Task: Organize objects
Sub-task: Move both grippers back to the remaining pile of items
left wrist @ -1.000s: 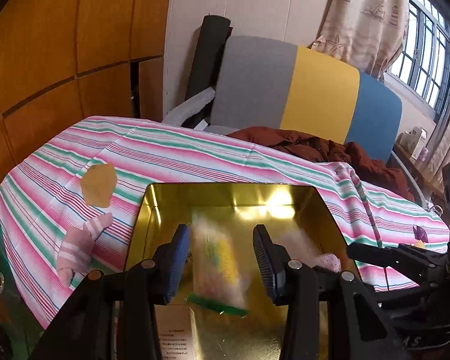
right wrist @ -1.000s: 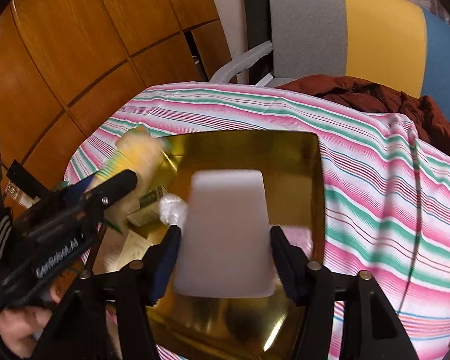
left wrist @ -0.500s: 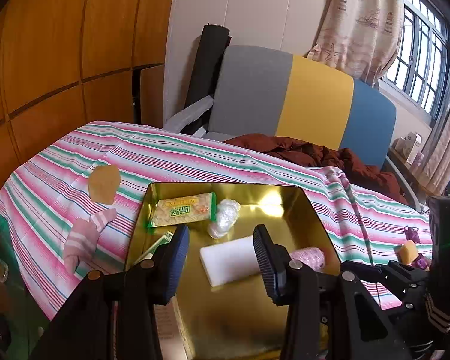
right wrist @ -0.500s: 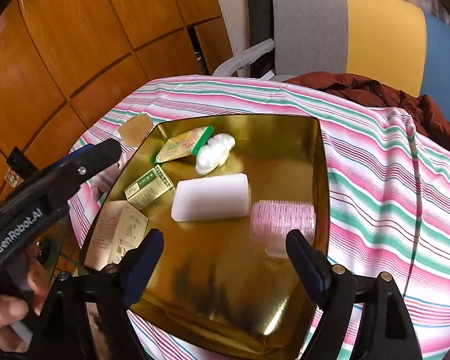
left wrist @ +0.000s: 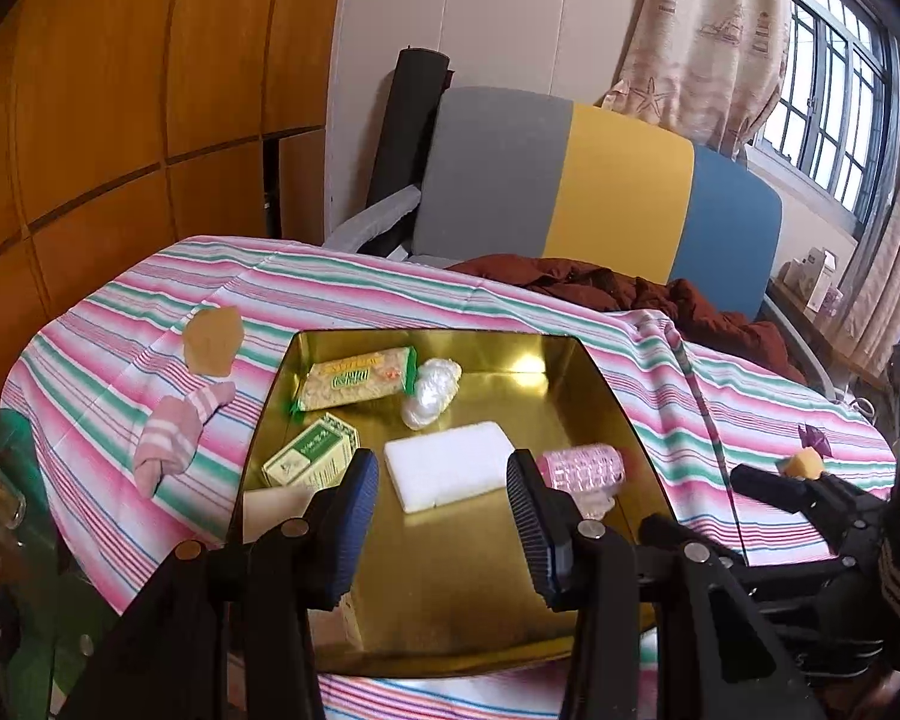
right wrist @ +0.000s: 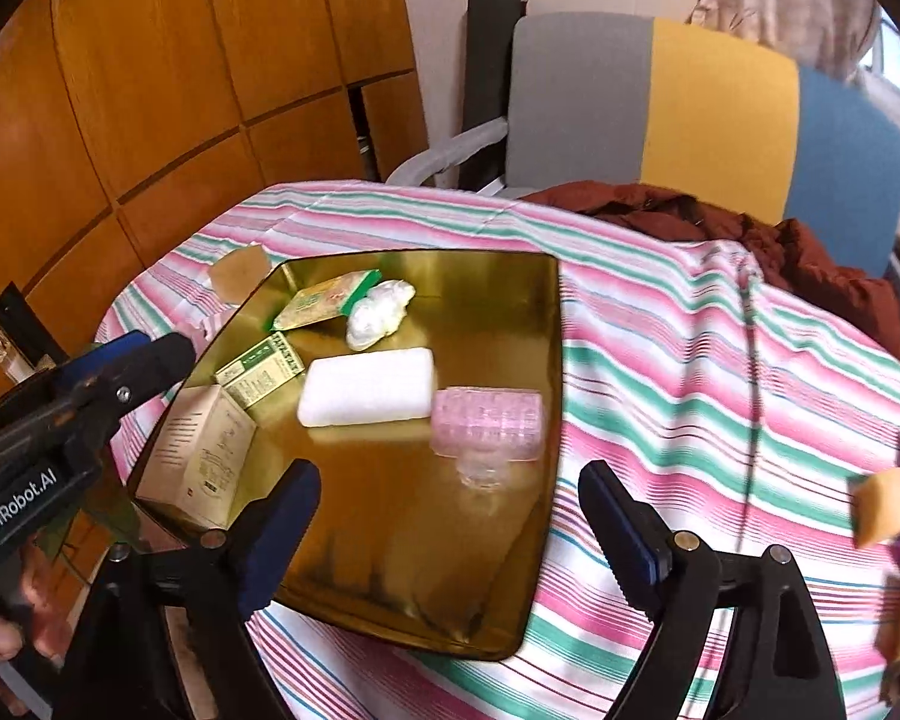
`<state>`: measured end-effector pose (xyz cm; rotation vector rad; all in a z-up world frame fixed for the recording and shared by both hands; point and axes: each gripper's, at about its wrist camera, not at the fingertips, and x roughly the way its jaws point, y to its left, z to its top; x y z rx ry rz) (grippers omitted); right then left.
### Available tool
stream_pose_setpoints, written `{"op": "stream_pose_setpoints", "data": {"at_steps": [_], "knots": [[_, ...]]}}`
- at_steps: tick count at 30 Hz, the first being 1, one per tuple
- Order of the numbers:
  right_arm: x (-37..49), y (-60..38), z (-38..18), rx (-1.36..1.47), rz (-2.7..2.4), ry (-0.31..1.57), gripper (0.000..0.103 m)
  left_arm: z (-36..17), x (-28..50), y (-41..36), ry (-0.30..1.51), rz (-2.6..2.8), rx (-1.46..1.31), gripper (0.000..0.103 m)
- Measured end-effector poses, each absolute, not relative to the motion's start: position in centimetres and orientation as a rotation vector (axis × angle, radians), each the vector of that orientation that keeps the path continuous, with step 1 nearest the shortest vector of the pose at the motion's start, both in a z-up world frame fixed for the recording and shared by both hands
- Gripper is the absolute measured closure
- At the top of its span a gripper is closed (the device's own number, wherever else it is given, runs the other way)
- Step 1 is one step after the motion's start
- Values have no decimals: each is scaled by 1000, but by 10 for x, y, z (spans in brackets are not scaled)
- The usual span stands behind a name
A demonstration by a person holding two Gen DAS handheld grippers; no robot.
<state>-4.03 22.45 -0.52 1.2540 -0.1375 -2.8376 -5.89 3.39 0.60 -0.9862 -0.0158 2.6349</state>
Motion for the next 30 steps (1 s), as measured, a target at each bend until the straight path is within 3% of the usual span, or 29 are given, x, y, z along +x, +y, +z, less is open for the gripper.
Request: {"op": "stream_pose_setpoints", "data": {"at_steps": [18,30], "knots": [[9,251,5,1179,-2984,-71,8,2,-28,74,73,2539,-970,58],[35,297,-4,1232,-3075,-147,7,-3,-8,121,179,2425,-955,58]]}}
